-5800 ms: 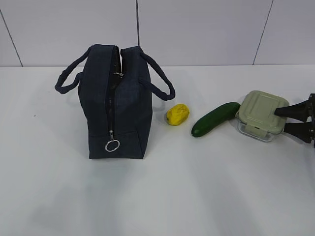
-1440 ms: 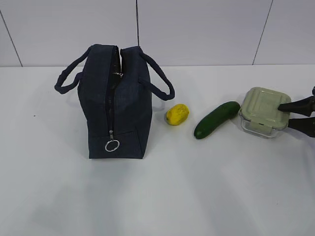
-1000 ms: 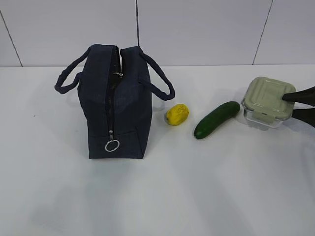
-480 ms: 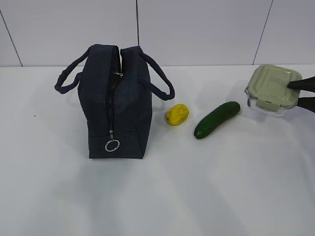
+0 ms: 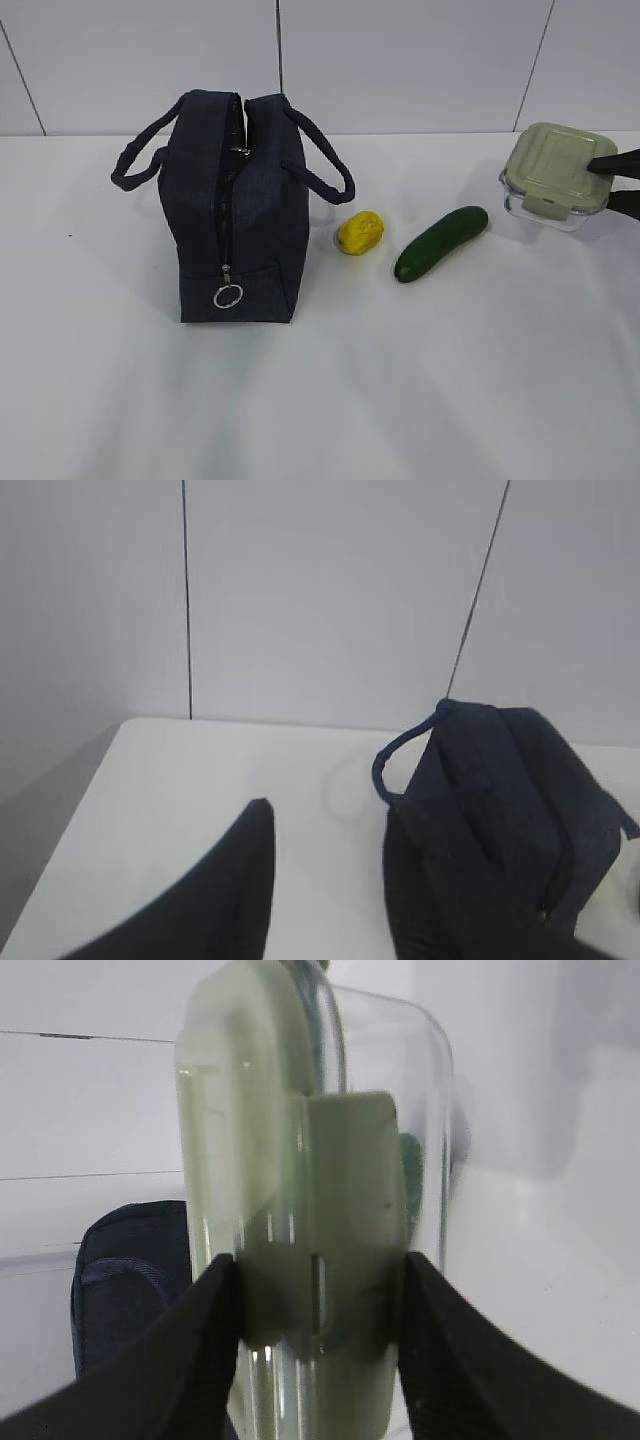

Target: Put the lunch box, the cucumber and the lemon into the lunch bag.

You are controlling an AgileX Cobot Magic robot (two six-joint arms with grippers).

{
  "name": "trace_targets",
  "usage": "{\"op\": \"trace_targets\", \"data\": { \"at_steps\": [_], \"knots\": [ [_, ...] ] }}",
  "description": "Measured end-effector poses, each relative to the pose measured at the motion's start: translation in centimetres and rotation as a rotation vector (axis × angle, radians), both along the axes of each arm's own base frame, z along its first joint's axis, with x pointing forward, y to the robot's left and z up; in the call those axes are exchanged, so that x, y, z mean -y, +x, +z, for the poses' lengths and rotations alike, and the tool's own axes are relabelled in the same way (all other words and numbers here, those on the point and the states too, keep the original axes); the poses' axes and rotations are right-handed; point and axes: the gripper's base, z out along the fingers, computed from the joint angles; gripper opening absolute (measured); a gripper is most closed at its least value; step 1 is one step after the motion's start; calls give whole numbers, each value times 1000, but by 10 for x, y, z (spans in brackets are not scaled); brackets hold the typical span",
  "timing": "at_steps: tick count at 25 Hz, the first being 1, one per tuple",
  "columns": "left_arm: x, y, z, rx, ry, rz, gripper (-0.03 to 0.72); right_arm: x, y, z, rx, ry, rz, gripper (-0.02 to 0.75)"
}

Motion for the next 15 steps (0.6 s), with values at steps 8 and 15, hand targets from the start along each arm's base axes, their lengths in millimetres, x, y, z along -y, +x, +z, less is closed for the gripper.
{"op": "trace_targets", "data": {
  "at_steps": [8, 15],
  "knots": [
    [10, 34, -9, -234, -57, -91, 264, 0, 0, 1, -9, 10, -6, 348],
    [17, 78, 5, -453, -65, -159, 344, -9, 3, 1, -10, 10, 16, 348]
  ]
}}
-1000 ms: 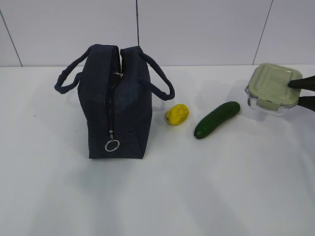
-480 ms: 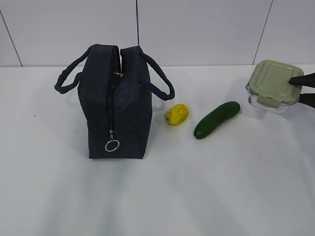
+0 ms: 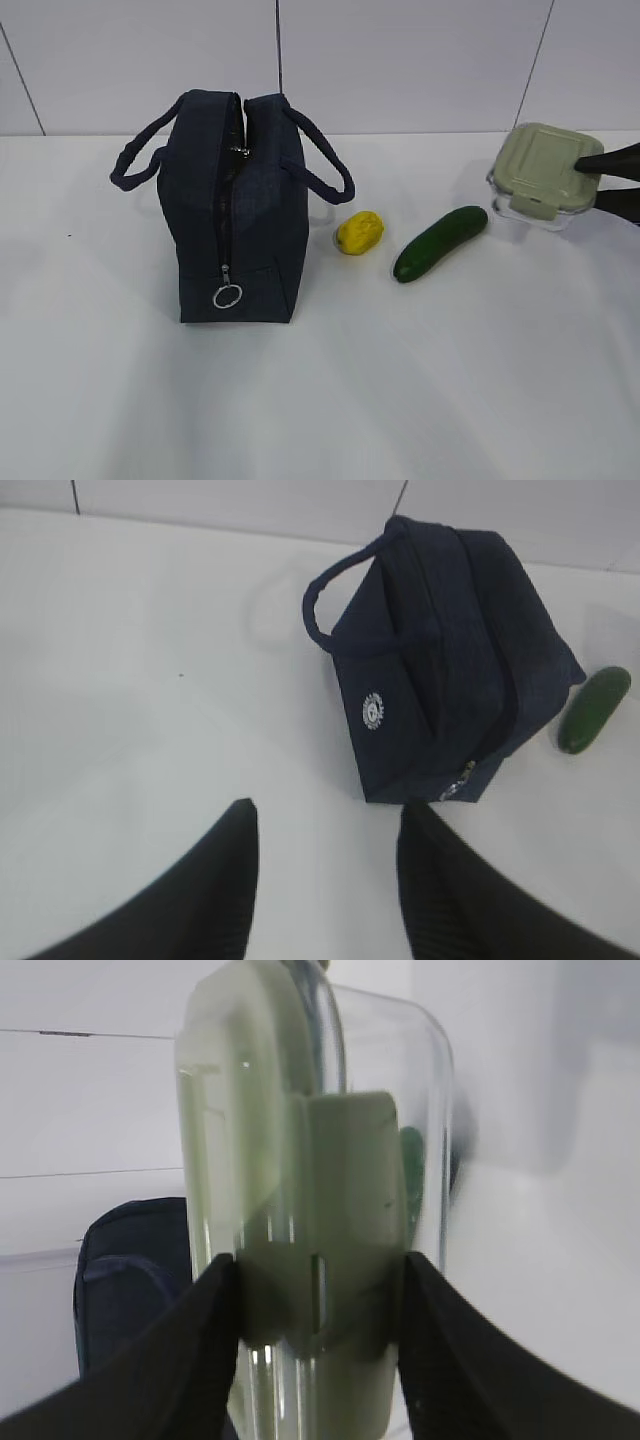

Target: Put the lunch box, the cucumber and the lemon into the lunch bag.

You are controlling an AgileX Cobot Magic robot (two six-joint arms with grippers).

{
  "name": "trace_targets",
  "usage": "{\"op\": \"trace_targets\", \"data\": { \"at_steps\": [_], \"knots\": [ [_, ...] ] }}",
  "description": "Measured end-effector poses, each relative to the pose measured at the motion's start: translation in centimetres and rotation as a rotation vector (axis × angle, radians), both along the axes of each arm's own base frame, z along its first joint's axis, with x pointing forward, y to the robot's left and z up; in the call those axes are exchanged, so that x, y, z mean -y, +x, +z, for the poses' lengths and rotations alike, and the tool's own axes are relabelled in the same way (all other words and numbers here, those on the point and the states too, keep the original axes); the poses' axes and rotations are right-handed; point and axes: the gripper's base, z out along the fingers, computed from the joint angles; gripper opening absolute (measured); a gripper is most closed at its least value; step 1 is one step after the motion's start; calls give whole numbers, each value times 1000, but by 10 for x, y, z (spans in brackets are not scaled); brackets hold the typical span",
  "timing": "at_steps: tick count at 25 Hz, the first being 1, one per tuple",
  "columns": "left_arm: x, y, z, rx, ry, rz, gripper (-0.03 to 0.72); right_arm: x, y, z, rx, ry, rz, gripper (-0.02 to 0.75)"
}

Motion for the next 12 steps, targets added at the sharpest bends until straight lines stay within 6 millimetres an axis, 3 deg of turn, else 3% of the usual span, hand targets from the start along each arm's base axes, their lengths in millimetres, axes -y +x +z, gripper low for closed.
{"op": "trace_targets", "data": {
  "at_steps": [5, 12],
  "knots": [
    [5, 35, 6, -105, -47, -29, 353, -18, 4, 0, -1, 2, 47, 348],
    [15, 74, 0, -187, -115, -110, 354, -21, 5, 1, -3, 11, 53, 348]
  ]
}}
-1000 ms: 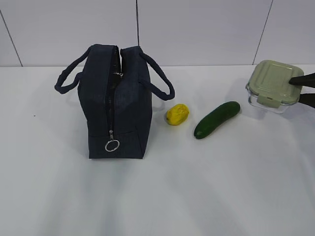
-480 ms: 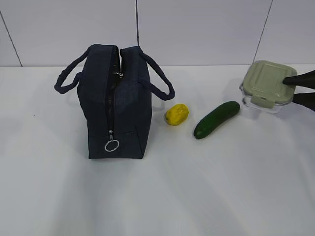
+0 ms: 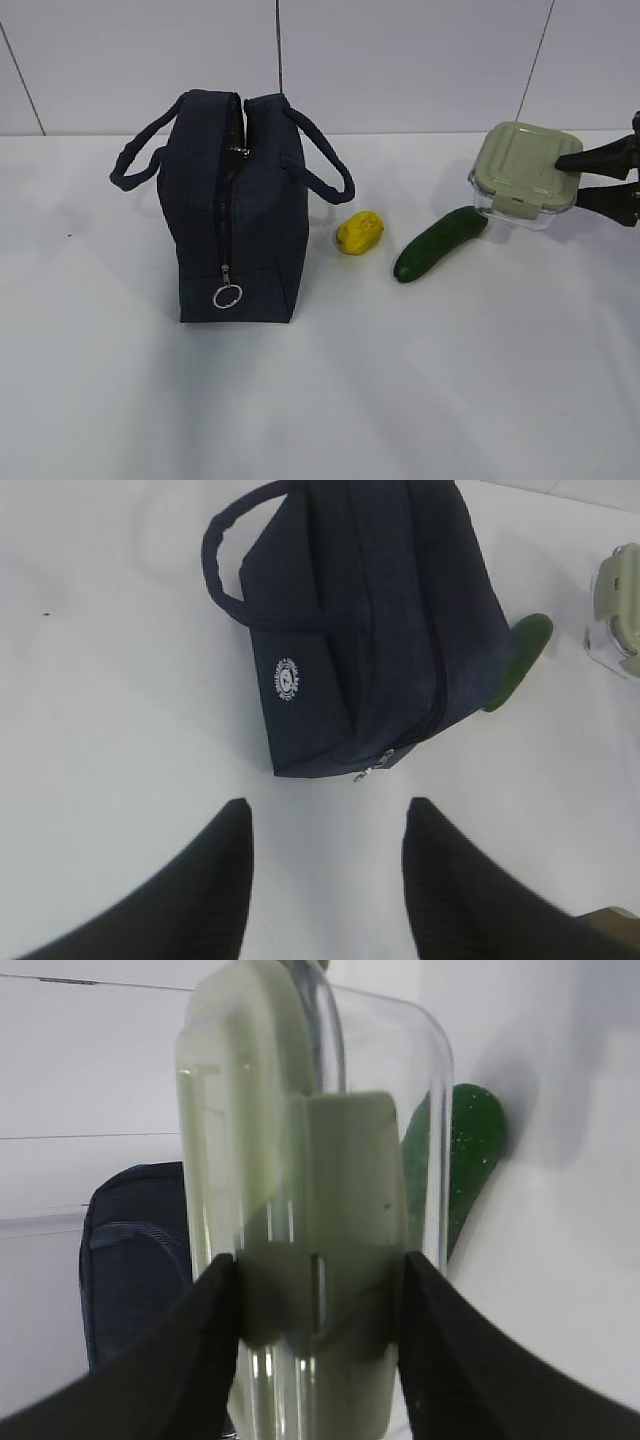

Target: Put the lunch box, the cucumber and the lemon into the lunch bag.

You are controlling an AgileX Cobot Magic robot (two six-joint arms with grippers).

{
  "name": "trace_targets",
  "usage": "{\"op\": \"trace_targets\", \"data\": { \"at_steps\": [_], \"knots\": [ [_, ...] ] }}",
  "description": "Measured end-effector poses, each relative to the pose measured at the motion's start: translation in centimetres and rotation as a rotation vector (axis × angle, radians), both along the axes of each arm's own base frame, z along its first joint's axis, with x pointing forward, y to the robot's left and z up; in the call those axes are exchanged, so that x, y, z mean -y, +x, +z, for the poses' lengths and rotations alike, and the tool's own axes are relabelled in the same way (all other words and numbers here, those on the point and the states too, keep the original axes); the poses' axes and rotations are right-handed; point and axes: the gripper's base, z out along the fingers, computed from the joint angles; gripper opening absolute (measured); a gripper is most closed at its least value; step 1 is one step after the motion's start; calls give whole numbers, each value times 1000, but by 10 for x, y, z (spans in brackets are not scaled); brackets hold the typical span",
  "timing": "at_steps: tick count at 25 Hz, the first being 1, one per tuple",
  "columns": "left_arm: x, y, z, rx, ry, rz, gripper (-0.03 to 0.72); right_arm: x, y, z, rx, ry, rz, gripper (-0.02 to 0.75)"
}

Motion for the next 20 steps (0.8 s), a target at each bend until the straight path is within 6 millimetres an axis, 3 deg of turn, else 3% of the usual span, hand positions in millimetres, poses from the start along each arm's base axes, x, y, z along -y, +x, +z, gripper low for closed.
{"op": "trace_targets", "data": {
  "at_steps": [8, 15, 20],
  "knots": [
    [5, 41, -24, -79, -39, -26, 353, -1, -1, 22, 54, 4, -23, 347],
    [7, 76, -13, -74, -34, -63, 354, -1, -1, 24, 47, 16, -31, 347],
    [11, 100, -13, -117, -65, -91, 414, -12, 1, 24, 43, 20, -3, 347]
  ]
}}
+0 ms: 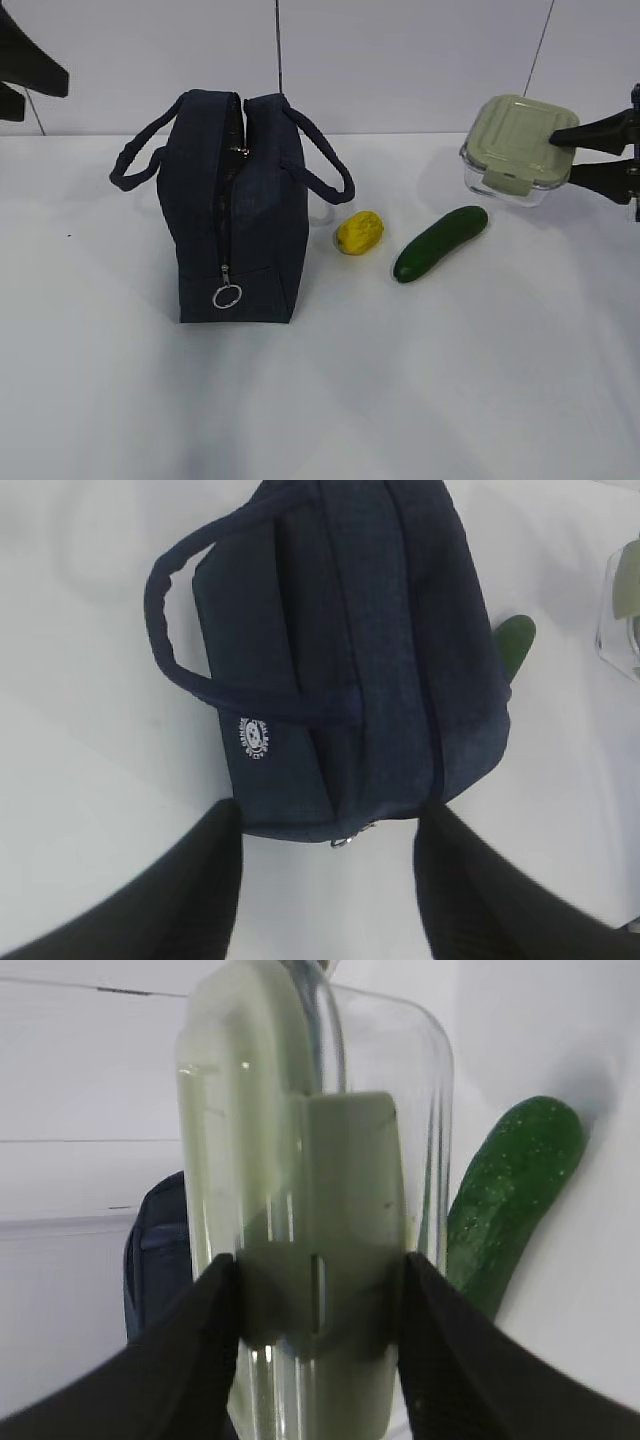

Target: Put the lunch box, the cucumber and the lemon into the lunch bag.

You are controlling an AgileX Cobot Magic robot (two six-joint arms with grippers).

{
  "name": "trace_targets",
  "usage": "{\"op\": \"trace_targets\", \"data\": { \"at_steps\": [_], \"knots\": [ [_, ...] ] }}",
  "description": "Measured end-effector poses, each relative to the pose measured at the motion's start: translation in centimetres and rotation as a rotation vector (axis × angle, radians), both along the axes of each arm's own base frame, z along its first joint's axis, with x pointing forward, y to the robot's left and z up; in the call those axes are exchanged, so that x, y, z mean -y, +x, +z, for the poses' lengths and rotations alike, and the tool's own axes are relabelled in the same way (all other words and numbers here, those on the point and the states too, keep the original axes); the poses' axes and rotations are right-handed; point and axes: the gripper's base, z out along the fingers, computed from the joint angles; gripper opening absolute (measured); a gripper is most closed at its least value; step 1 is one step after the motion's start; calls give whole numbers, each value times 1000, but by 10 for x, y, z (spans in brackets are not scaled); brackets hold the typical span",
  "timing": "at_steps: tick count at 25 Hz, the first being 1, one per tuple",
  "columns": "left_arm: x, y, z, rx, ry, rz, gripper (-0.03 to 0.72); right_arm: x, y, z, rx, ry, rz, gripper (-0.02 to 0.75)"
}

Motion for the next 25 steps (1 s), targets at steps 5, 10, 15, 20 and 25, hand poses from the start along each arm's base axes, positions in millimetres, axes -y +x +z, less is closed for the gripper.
{"op": "trace_targets", "data": {
  "at_steps": [5, 10, 15, 20, 25],
  "knots": [
    [3, 20, -7, -47, -37, -14, 441, -22, 3, 0, 0, 0, 55, 347],
    [11, 33, -17, -85, -46, -39, 445, -35, 5, 0, 0, 0, 90, 347],
    [41, 45, -24, -99, -39, -121, 445, -43, 5, 0, 0, 0, 109, 347],
    [52, 64, -37, -124, -36, -146, 446, -43, 5, 0, -3, 2, 110, 347],
    [55, 81, -50, -140, -28, -143, 446, -43, 5, 0, -3, 2, 110, 347]
  ]
}}
